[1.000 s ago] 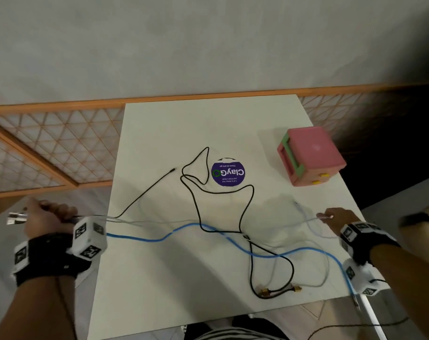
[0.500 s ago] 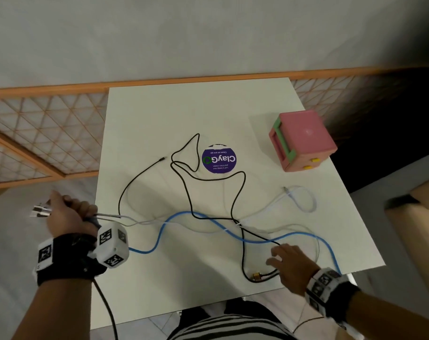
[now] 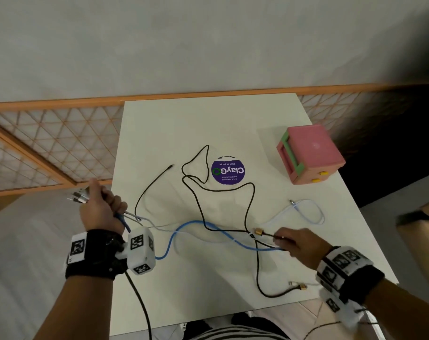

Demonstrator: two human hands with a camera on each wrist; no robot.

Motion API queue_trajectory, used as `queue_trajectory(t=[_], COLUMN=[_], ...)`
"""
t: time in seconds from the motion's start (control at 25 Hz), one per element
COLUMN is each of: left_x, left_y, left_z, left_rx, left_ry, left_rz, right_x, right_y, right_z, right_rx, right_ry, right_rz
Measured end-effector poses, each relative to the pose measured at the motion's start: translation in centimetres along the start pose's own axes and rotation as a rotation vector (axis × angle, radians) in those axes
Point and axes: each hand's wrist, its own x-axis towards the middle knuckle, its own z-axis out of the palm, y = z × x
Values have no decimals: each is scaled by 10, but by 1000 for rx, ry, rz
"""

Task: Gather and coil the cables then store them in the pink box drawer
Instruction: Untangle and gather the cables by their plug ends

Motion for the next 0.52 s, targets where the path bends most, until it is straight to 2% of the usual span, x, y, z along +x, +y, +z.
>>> queue_trajectory(t=[0.08,0.2,0.32,0.4,0.52], left_x=[-3,-6,-4,-5,-20], left_y=[5,12,28,36,28], left_z=[8,21,29,32,51], left_rx=[-4,18,-13,-53,-34], left_ry=[-52,-143,-160,-154,-226], left_rz=[3,14,33,23,-23], right_x=[9,28,30,27,38], right_y=[-20,-60,-96,-110,-133], right_z=[-24,-57,-100,-121,-108], right_rx=[216,589,844,874,803], right_ry=[230,374,514,537,436], right_rz=[-20,-59,-131,-194,-211])
